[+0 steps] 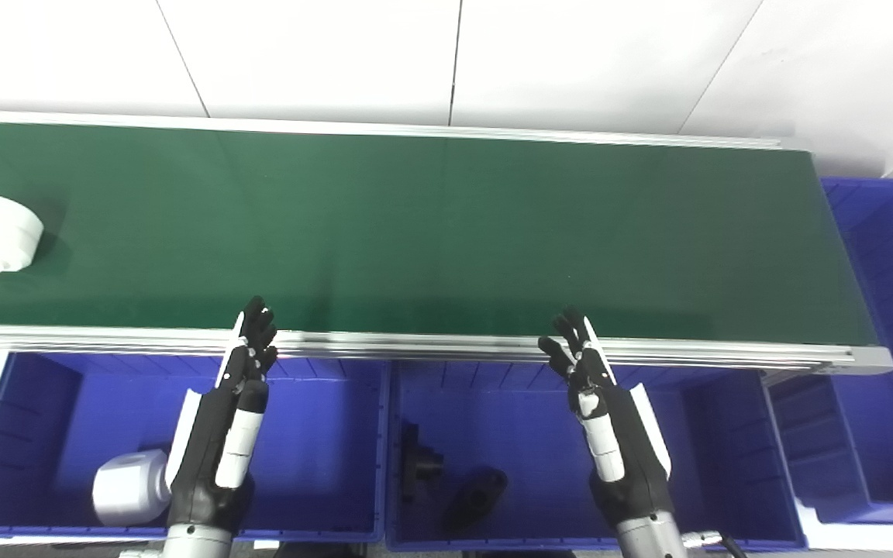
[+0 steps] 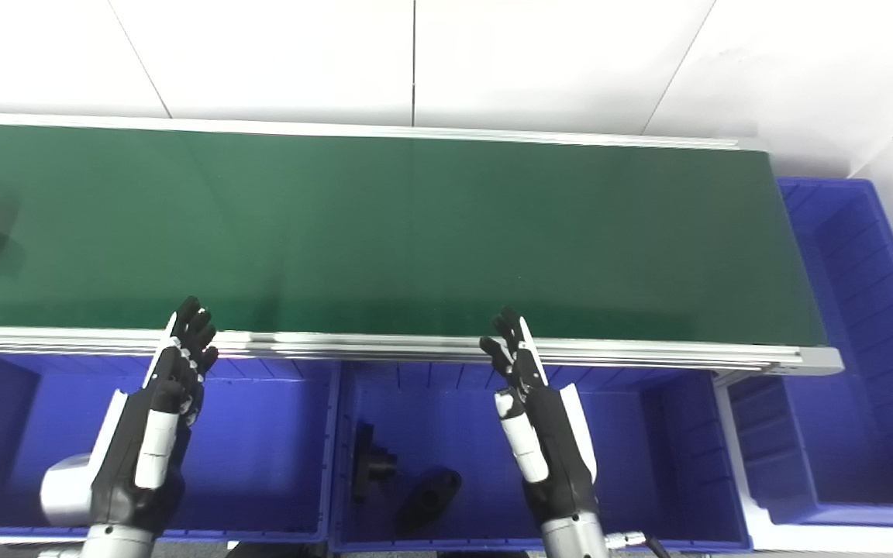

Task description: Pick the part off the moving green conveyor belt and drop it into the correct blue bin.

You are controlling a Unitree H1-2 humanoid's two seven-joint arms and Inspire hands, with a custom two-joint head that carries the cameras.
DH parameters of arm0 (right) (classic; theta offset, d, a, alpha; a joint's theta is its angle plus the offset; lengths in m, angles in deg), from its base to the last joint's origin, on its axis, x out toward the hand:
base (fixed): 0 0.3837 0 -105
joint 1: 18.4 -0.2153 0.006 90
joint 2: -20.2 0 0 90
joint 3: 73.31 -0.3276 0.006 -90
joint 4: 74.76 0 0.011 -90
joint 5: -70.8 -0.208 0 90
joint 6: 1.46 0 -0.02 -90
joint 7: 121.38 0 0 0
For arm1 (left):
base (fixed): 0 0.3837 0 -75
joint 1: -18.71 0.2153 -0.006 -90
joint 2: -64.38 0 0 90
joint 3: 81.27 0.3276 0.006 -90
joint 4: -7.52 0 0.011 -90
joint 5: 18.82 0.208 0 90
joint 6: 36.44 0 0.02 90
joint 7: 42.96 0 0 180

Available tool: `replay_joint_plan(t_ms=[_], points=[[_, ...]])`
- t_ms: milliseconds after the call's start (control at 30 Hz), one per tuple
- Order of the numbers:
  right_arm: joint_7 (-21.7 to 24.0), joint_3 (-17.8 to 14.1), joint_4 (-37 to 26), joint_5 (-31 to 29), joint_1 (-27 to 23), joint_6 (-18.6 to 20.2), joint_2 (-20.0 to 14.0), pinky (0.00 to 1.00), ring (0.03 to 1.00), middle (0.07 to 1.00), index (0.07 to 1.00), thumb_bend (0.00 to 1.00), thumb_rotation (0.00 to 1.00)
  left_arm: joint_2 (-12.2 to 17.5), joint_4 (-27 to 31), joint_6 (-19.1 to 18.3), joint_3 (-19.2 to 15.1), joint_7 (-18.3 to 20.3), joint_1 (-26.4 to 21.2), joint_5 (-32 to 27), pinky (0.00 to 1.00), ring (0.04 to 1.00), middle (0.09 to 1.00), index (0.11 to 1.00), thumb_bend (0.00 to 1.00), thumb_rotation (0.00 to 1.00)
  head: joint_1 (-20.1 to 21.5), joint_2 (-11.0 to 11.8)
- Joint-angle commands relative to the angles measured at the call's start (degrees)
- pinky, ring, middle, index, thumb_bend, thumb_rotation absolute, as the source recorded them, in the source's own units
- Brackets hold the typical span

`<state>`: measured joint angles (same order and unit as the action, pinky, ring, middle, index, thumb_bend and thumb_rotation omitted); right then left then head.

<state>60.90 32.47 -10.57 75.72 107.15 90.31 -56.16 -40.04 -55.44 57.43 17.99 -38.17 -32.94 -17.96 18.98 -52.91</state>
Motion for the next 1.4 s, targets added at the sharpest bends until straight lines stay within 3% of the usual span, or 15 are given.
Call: replay_joint_plan(t_ms=[0, 967, 1133, 1233, 1367], points=[[0.4, 0.0, -1.7, -0.7, 0.2, -0.1, 0.3, 0.95, 0.925, 0.975, 1.000, 0.90, 0.96, 0.1, 1.2, 0.2, 0.4, -0.2, 0.3, 0.5, 1.00, 1.000, 1.000, 1.000, 0.63, 0.93, -0.1, 0.0], [0.4, 0.2, -2.2, -0.6, 0.4, 0.2, 0.4, 0.96, 0.927, 0.976, 1.000, 0.90, 0.97, 0.4, 1.1, -0.3, 0.7, 0.2, 0.1, -0.8, 1.00, 1.000, 1.000, 1.000, 0.64, 0.91, 0.0, -0.1], [0.6, -0.4, -1.0, -1.8, 0.7, -0.9, -0.2, 0.97, 0.935, 0.978, 1.000, 0.90, 0.97, 0.0, -0.5, 0.9, 1.1, 0.0, 0.3, -0.3, 1.00, 1.000, 1.000, 1.000, 0.64, 0.91, -5.5, 2.8], [1.1, -1.4, 1.5, -3.5, 0.9, -3.5, -1.4, 0.97, 0.941, 0.982, 1.000, 0.89, 0.97, -0.9, -3.3, 3.5, 1.9, -0.8, 0.5, 1.4, 1.00, 0.999, 1.000, 1.000, 0.64, 0.90, -11.7, 6.7], [2.1, -3.3, 5.6, -6.1, 0.8, -7.7, -3.0, 0.96, 0.942, 0.984, 1.000, 0.89, 0.96, -2.5, -7.5, 7.2, 3.2, -2.3, 0.0, 4.2, 1.00, 0.987, 1.000, 1.000, 0.65, 0.87, -16.7, 10.6]])
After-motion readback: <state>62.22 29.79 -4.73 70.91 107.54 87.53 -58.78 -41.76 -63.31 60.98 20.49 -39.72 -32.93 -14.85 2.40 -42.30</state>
